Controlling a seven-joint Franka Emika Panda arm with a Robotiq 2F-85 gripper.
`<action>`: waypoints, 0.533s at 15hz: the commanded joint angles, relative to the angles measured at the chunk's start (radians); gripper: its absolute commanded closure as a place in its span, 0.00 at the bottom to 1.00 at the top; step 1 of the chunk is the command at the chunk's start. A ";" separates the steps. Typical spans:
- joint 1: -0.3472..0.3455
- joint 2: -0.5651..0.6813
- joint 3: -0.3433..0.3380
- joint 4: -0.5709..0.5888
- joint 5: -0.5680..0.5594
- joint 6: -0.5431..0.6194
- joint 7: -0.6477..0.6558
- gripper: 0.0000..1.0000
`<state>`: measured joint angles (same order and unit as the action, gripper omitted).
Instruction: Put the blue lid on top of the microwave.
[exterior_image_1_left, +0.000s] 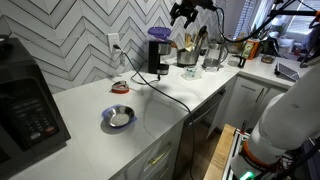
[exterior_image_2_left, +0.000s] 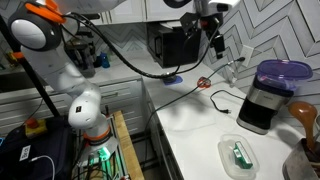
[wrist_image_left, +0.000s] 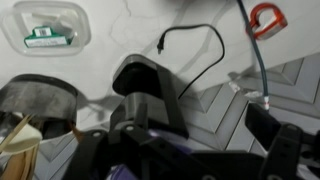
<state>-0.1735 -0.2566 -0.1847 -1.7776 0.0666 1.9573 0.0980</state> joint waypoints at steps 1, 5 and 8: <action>-0.036 0.150 -0.002 0.174 -0.076 0.114 0.101 0.00; -0.047 0.361 -0.005 0.409 -0.227 0.056 0.297 0.00; -0.032 0.491 -0.025 0.571 -0.254 -0.111 0.380 0.00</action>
<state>-0.2116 0.0931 -0.1908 -1.4037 -0.1620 2.0126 0.4012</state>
